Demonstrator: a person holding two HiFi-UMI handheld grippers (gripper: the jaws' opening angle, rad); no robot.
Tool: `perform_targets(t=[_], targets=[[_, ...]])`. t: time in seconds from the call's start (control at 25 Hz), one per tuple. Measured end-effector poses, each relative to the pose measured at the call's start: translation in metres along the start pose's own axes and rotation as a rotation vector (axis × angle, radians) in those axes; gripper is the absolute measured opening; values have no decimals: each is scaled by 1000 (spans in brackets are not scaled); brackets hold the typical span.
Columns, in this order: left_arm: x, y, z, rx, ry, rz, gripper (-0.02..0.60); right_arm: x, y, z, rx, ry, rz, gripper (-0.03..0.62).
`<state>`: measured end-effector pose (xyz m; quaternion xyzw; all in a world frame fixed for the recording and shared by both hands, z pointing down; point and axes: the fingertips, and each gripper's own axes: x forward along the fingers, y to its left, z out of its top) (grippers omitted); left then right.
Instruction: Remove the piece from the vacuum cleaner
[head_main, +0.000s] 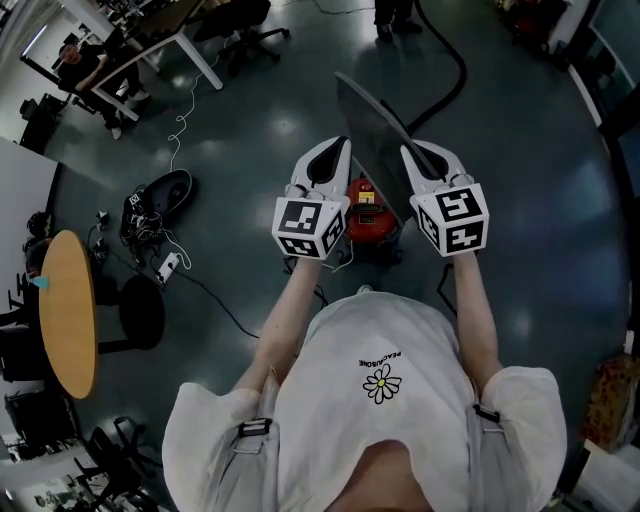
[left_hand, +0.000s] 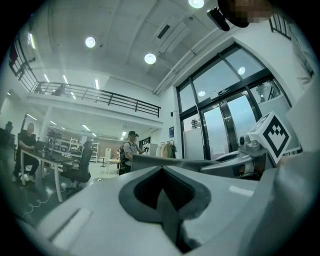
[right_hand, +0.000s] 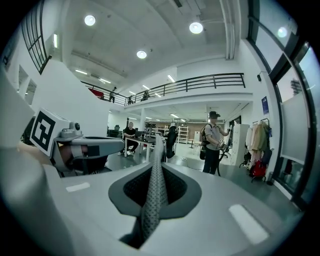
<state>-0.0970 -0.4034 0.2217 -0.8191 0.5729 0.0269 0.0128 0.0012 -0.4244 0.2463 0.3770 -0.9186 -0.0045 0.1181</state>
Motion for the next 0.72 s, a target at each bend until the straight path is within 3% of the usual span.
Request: perform_targets(t=[0.72], targets=[[9,-4,-8,-2,17,-2,0,-3,-5,-7,-22,7,21,35]])
